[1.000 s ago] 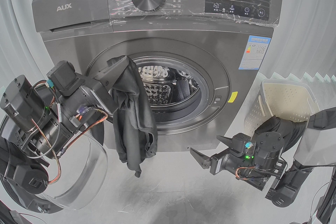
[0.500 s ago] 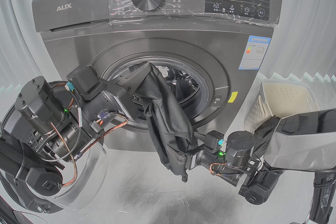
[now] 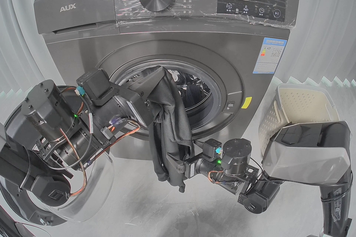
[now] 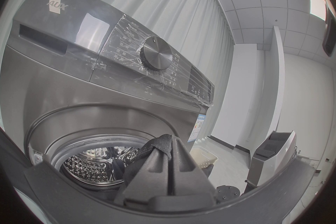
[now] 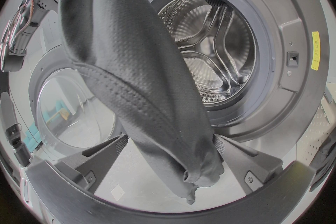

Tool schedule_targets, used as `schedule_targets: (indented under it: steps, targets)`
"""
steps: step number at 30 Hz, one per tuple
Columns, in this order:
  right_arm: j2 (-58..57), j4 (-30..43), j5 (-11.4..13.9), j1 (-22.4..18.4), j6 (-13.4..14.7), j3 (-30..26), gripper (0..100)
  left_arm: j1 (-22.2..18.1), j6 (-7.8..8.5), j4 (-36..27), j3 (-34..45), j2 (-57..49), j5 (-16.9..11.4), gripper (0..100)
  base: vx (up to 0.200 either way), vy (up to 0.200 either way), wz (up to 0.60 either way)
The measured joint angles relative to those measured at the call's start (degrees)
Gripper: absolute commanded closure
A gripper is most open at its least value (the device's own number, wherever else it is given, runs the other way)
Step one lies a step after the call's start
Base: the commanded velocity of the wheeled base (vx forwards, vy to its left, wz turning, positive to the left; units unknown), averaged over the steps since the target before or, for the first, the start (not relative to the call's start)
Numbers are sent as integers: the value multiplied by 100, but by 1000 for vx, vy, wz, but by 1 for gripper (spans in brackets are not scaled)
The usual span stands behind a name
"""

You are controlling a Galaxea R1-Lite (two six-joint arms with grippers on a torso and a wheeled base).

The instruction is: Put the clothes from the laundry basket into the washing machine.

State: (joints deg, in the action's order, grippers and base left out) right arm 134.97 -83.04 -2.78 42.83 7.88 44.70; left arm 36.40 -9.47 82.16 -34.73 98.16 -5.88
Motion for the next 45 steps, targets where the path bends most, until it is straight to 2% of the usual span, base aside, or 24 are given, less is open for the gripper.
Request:
schedule_targets:
  steps: [3, 8, 17, 21, 28, 32, 39, 40, 45]
  targets:
    - [129, 39, -15, -9, -16, 267, 0, 0, 6, -2, -41, 0, 52, 100, 0, 0, 0]
    - [308, -33, -22, 13, -82, 400, 0, -16, 11, -11, -93, 0, 66, 100, 0, 0, 0]
    - [402, -332, -26, 11, -104, -102, 0, -63, 26, -9, -107, 0, 68, 100, 0, 0, 0]
    - [386, -352, 10, -52, -174, -135, 0, -71, 26, -5, -99, 2, 76, 100, 0, 0, 0]
    - [408, -260, 216, -41, -238, 229, 0, -63, 26, 0, -96, 0, 77, 100, 0, 0, 0]
    - [549, -134, 249, -38, -350, 574, 0, -62, 28, -2, -96, 2, 77, 100, 0, 0, 0]
    - [819, -93, 200, -13, -386, 1039, 0, -57, 26, -2, -105, 0, 77, 100, 0, 0, 0]
    - [846, -104, 188, -13, -385, 1064, 100, -57, 28, -2, -105, 0, 77, 100, 0, 0, 0]
    - [1023, -268, 16, -49, -386, 1197, 100, -66, 26, 0, 9, -21, 77, 100, 0, 0, 0]
